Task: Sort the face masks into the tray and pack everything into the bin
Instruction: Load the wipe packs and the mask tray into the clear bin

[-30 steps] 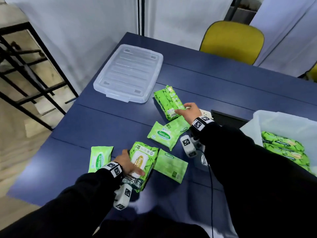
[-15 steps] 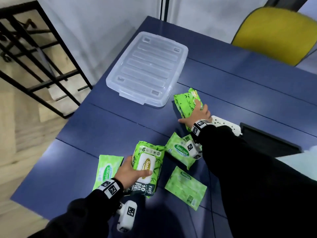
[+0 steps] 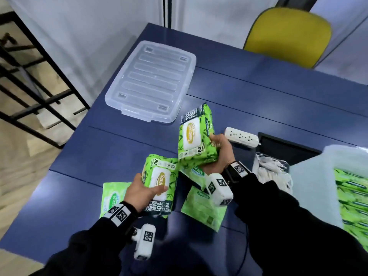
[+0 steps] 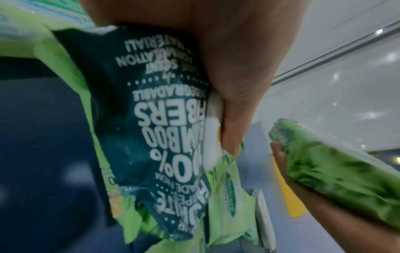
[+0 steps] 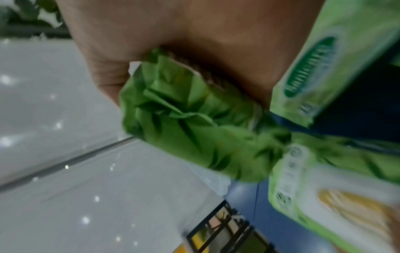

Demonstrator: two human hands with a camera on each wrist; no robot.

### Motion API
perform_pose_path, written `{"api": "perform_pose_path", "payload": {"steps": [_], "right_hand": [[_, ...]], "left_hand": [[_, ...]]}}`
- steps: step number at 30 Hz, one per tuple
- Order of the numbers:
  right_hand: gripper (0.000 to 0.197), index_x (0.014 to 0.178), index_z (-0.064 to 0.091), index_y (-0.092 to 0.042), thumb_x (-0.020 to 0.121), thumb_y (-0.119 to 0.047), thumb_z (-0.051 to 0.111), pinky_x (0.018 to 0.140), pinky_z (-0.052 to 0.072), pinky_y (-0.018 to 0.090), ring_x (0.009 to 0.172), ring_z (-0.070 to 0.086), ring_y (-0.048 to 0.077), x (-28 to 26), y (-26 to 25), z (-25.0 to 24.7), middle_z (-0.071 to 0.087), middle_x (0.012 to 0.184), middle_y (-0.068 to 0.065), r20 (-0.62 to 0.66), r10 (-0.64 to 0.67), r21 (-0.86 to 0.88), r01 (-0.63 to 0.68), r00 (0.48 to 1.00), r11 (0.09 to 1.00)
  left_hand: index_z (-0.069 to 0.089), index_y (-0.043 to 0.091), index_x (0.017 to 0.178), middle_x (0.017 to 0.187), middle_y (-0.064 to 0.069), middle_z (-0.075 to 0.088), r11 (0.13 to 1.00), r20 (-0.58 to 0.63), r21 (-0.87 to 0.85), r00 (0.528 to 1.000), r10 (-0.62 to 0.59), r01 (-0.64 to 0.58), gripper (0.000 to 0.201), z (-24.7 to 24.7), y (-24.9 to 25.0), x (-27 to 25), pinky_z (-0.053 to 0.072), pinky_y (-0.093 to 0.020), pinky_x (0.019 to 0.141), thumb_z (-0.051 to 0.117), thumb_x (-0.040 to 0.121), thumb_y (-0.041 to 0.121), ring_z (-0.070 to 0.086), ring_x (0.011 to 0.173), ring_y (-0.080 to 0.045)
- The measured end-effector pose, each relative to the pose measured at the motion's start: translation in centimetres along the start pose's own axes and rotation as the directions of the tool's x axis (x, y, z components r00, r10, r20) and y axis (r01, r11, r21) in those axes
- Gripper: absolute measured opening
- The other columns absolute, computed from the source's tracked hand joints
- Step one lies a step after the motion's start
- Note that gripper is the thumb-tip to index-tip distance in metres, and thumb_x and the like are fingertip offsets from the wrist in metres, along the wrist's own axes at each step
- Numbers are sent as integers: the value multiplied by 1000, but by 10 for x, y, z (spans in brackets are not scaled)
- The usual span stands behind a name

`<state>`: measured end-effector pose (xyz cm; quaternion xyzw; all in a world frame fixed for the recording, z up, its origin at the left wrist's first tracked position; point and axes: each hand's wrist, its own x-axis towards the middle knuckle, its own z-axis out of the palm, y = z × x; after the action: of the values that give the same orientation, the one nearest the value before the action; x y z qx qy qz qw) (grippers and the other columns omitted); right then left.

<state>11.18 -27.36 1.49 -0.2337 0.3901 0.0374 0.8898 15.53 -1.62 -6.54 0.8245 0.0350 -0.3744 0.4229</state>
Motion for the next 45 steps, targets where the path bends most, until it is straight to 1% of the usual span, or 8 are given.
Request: {"api": "perform_pose_path", "payload": {"steps": [5, 10, 16, 23, 28, 31, 37, 45], "right_hand": [[48, 103, 80, -11, 75, -49, 68, 82, 60, 45, 93, 73, 34, -76, 44, 10, 74, 110, 16, 90, -12, 5, 12, 996, 1000], [27, 96, 78, -5, 73, -16, 72, 70, 63, 41, 77, 74, 31, -138, 57, -5, 75, 95, 20, 70, -46, -207, 59, 997, 976], [83, 136, 56, 2, 60, -22, 79, 99, 46, 69, 121, 57, 52, -195, 51, -40, 58, 135, 32, -47, -203, -232, 187, 978, 955], [68, 128, 63, -1, 64, -20, 74, 96, 46, 73, 117, 60, 53, -244, 36, -77, 65, 125, 30, -92, -331, -261, 298, 939, 918], [19, 96, 68, -3, 85, 6, 56, 62, 61, 42, 65, 70, 30, -273, 15, -105, 73, 83, 19, -62, -403, -357, 357, 913, 863], [23, 96, 70, -3, 75, 4, 65, 72, 60, 44, 71, 70, 31, -290, 5, -118, 74, 89, 20, -51, -463, -378, 412, 885, 829], [51, 110, 67, 3, 60, -8, 69, 92, 46, 76, 95, 65, 45, -330, -28, -155, 69, 111, 30, -112, -438, -314, 386, 892, 867], [38, 124, 69, -7, 90, -24, 63, 80, 60, 55, 103, 72, 37, -354, -131, -234, 73, 115, 21, -171, -480, -277, 425, 860, 862]], "left_hand": [[64, 18, 116, 99, 0, 79, 981, 19, -191, 1000, 21, -17, 88, 2, -2, -28, 56, -46, 96, 99, 45, 56, 76, 93, -21], [69, 17, 114, 105, -6, 79, 898, 26, -436, 997, 71, -53, 76, 15, 11, -72, 54, -57, 99, 92, 49, 49, 75, 100, -29], [62, 10, 127, 113, -16, 75, 745, -44, -637, 974, 221, -198, 43, 12, 74, -128, 57, -53, 92, 75, 86, 11, 73, 98, -34], [65, 16, 116, 98, -6, 78, 712, -20, -621, 914, 405, -328, 33, 28, 128, -200, 62, -38, 68, 65, 88, -2, 75, 77, -20], [63, 16, 121, 106, -7, 78, 739, 21, -551, 879, 477, -388, 37, 67, 145, -247, 61, -42, 79, 69, 87, 2, 75, 90, -26], [62, 16, 125, 111, -9, 77, 743, 10, -545, 883, 470, -389, 41, 90, 151, -267, 57, -51, 91, 70, 87, 4, 73, 102, -35], [62, 15, 127, 111, -10, 77, 729, 22, -560, 873, 486, -392, 40, 134, 159, -294, 58, -49, 89, 68, 89, 7, 74, 99, -33], [65, 15, 124, 112, -11, 77, 745, 28, -582, 907, 420, -327, 33, 207, 151, -307, 58, -52, 91, 69, 92, 12, 75, 98, -31]]}}
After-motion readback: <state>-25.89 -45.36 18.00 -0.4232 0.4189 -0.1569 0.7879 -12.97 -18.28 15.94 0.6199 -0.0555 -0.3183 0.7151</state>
